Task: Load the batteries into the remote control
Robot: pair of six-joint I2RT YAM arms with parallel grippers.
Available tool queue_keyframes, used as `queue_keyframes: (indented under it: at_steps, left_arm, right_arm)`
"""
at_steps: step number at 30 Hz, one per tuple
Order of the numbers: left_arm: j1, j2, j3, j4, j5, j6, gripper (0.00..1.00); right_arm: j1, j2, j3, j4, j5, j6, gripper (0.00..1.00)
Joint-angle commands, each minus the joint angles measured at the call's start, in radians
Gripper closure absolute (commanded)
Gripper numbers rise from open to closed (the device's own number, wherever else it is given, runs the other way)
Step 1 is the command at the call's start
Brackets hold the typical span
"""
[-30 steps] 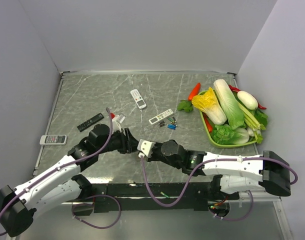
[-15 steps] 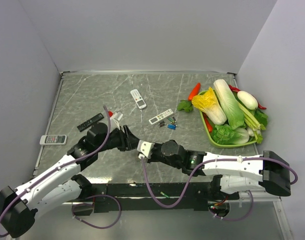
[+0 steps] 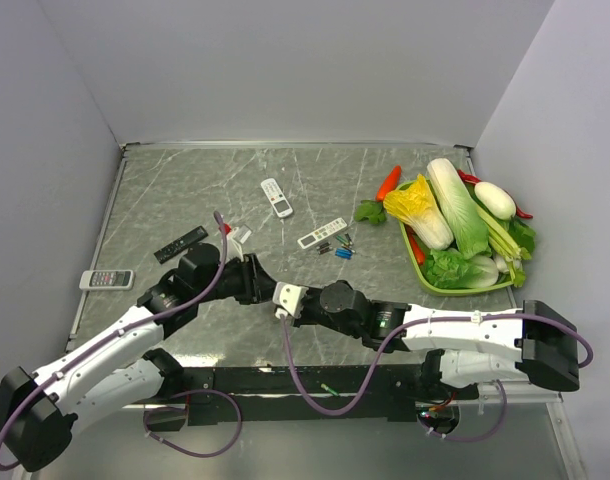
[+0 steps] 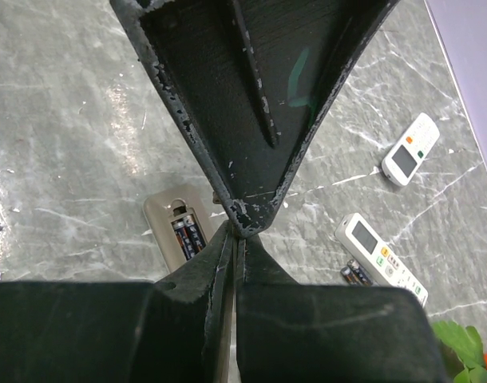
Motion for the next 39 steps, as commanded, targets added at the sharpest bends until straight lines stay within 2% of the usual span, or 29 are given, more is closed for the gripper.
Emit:
queue_keyframes:
  at_steps: [1,4,8,10,13,14,16,17,18,21,24,25,27,28,32,35,36,39]
  left_arm:
    - [0.000,0.015,0.036,0.013,0.053,0.024,0.65]
    - [0.000,0.027,0.036,0.014,0.075,0.022,0.64]
    - [0.000,0.043,0.038,0.011,0.092,0.024,0.55]
    - [0.000,0.049,0.036,0.019,0.099,0.024,0.55]
    - [0.000,0.055,0.033,0.030,0.110,0.025,0.65]
    - [0.000,0.058,0.033,0.028,0.109,0.027,0.74]
    - [0.000,0.063,0.035,0.028,0.104,0.036,0.82]
    - [0.000,0.064,0.035,0.028,0.096,0.039,0.92]
    - [0.002,0.066,0.033,0.025,0.095,0.045,0.97]
    - [0.000,0.066,0.033,0.014,0.064,0.076,0.99]
    - [0.000,0.061,0.025,0.031,0.035,0.112,0.99]
    - [0.000,0.058,0.022,0.034,0.018,0.132,0.99]
    - [0.000,0.055,0.009,0.051,-0.040,0.175,0.99]
    - [0.000,0.055,0.002,0.059,-0.058,0.191,0.99]
    - [-0.003,0.070,-0.059,0.128,-0.130,0.266,0.99]
    - [-0.021,0.072,-0.102,0.187,-0.167,0.326,0.99]
    - [-0.051,0.072,-0.111,0.200,-0.216,0.362,0.99]
    - [-0.129,0.069,-0.165,0.275,-0.288,0.439,0.99]
  right_arm:
    - [0.007,0.002,0.020,0.053,0.015,-0.002,1.00]
    - [0.006,0.011,0.021,0.057,0.024,-0.002,1.00]
    - [0.006,0.031,0.024,0.059,0.041,-0.005,1.00]
    - [0.006,0.040,0.027,0.060,0.044,-0.007,1.00]
    - [0.006,0.040,0.024,0.068,0.047,-0.008,1.00]
    - [0.006,0.040,0.024,0.073,0.044,-0.010,1.00]
    - [0.006,0.037,0.023,0.073,0.042,-0.005,1.00]
    - [0.004,0.037,0.023,0.074,0.039,-0.005,1.00]
    - [0.004,0.037,0.020,0.077,0.039,-0.003,1.00]
    - [0.000,0.036,0.012,0.079,0.039,0.004,1.00]
    - [-0.011,0.028,0.009,0.060,0.010,0.013,0.77]
    - [-0.016,0.025,0.012,0.033,-0.001,0.019,0.60]
    - [-0.039,0.014,0.018,-0.007,-0.043,0.039,0.47]
    - [-0.048,0.006,0.021,-0.044,-0.067,0.049,0.35]
    - [-0.131,-0.036,0.033,-0.162,-0.206,0.145,0.21]
    - [-0.258,-0.075,0.046,-0.248,-0.379,0.266,0.19]
    - [-0.334,-0.090,0.043,-0.253,-0.410,0.297,0.19]
    - [-0.459,-0.101,0.029,-0.250,-0.528,0.427,0.19]
